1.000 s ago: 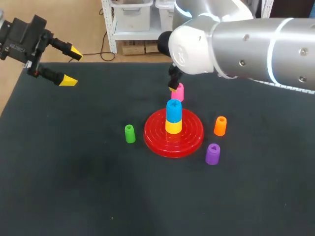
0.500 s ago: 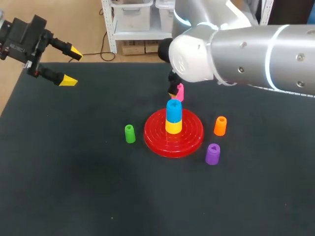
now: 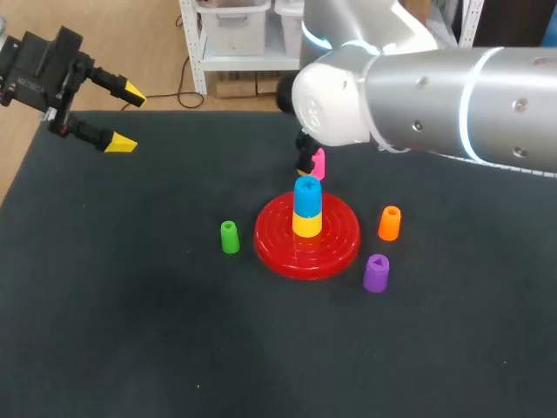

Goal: Pick up and stack the cylinders on the red base in this order: pink,purple,orange,green

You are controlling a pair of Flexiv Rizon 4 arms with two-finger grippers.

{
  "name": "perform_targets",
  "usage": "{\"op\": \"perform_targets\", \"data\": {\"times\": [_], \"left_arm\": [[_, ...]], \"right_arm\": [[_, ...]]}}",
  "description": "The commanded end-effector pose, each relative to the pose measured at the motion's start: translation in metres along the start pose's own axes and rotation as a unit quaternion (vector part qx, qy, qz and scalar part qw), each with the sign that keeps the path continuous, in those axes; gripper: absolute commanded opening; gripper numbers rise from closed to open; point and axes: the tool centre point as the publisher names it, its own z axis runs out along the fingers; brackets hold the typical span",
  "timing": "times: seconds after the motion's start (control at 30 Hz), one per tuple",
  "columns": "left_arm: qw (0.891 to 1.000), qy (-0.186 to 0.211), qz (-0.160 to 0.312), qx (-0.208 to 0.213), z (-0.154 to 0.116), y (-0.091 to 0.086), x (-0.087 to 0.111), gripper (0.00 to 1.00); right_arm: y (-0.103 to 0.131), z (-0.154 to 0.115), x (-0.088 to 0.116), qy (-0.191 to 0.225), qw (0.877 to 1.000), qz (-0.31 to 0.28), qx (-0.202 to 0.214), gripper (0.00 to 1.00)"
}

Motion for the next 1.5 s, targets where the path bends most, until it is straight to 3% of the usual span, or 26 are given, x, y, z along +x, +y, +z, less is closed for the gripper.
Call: {"op": "perform_targets", "data": {"times": [0.03,0.87,0.9,0.93,0.97,1.5], "left_arm": [[1.000,0.000,0.000,0.000,0.0001,0.0006,0.0006,1.00],[1.000,0.000,0.000,0.000,0.0001,0.0006,0.0006,1.00],[1.000,0.000,0.000,0.000,0.0001,0.0006,0.0006,1.00],[1.000,0.000,0.000,0.000,0.0001,0.0006,0.0006,1.00],[1.000,0.000,0.000,0.000,0.0001,0.0006,0.0006,1.00],[1.000,0.000,0.000,0.000,0.0001,0.0006,0.0006,1.00]], "right_arm": [[-0.0022,0.0029,-0.0073,0.009,1.000,0.002,-0.003,1.00],[-0.0094,0.0111,-0.0050,0.025,1.000,0.011,0.013,1.00],[-0.0094,0.0113,-0.0043,0.025,1.000,0.011,0.013,0.43],[-0.0094,0.0114,-0.0034,0.027,0.999,0.012,0.014,0.12],[-0.0093,0.0113,-0.0025,0.027,0.999,0.013,0.015,0.00],[-0.0062,0.0096,-0.0005,0.025,0.999,0.015,0.015,0.00]]}}
